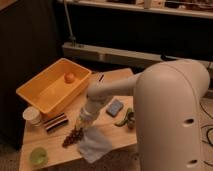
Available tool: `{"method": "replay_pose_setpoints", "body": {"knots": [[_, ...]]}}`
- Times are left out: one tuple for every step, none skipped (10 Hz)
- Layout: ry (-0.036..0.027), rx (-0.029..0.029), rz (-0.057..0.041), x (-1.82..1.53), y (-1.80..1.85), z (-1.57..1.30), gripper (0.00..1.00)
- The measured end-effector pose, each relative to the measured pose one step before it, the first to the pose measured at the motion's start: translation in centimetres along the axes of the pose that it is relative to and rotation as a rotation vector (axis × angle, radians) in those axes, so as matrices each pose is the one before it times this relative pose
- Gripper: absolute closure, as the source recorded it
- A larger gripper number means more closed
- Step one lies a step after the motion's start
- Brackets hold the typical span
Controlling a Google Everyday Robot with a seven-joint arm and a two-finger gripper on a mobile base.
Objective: Place grapes in plastic cup
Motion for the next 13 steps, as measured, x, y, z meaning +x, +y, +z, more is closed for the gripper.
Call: {"method": "replay_pose_setpoints", "body": {"knots": [[-0.02321, 0.00506, 0.04259, -0.443, -1.508, -1.563, 1.00], [-0.01082, 0.00812, 0.02153, -0.269, -0.889, -0.757, 1.00], [-0.00018, 0.01666, 0.01715, -0.289, -0.238, -0.265, 1.00], [0.00203, 0.00228, -0.00133, -0.045, 0.203, 0.069, 0.99], [-0.00102, 0.00128, 0.00192, 0.013, -0.162, -0.086, 0.93], [-0.00181, 0.00111, 0.00438, -0.006, -0.265, -0.089, 0.84], [0.00164, -0.00079, -0.00264, 0.023, 0.154, 0.079, 0.73], [0.00201, -0.00028, -0.00366, -0.012, 0.208, 0.089, 0.64], [0.00810, 0.00552, -0.00003, 0.007, -0.104, 0.013, 0.53], [0.00593, 0.02204, 0.01477, 0.054, -0.405, 0.009, 0.44], [0.00502, 0.02527, 0.00757, 0.126, 0.067, 0.109, 0.32], [0.00289, 0.00444, -0.00090, 0.162, 0.032, -0.029, 0.25], [0.00185, -0.02556, -0.01785, 0.228, 0.105, -0.330, 0.20]]}}
